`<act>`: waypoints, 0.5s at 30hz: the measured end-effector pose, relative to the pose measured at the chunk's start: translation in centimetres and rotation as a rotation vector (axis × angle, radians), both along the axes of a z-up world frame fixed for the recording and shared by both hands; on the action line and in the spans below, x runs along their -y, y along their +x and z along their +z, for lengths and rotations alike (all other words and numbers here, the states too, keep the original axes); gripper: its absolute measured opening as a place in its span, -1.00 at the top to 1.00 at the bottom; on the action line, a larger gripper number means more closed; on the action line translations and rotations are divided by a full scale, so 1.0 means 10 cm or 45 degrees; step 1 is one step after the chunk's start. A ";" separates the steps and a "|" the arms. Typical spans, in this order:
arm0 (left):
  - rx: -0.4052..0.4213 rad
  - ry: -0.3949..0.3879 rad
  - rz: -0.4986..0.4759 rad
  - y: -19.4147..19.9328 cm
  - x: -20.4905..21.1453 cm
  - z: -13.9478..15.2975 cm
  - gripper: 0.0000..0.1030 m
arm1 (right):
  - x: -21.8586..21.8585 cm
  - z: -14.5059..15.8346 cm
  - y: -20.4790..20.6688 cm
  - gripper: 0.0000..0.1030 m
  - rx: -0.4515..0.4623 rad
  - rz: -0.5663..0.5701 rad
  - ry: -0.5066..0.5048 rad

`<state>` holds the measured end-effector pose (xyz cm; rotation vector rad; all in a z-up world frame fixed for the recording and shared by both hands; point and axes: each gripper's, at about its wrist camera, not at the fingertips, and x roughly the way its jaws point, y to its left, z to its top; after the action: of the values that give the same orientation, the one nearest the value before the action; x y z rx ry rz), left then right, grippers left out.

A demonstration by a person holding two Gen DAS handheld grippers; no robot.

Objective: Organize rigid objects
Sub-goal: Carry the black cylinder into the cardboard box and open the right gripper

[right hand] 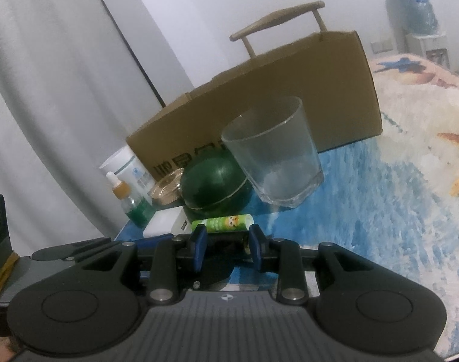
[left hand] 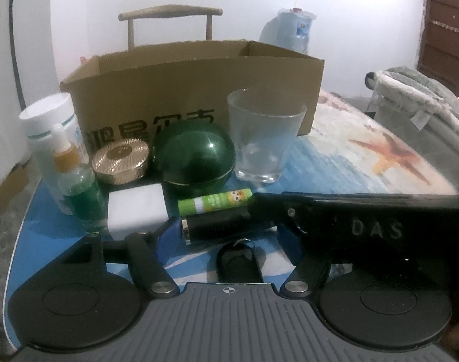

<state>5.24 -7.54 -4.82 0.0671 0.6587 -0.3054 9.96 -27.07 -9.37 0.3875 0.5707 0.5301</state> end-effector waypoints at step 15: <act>0.219 -0.038 0.024 -0.34 -0.02 0.49 -0.34 | -0.05 0.58 -0.43 0.35 0.218 -0.041 -0.028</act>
<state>1.86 -7.36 0.13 0.0580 0.4841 -0.2877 5.68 -26.56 -3.62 0.3260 0.4046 0.5203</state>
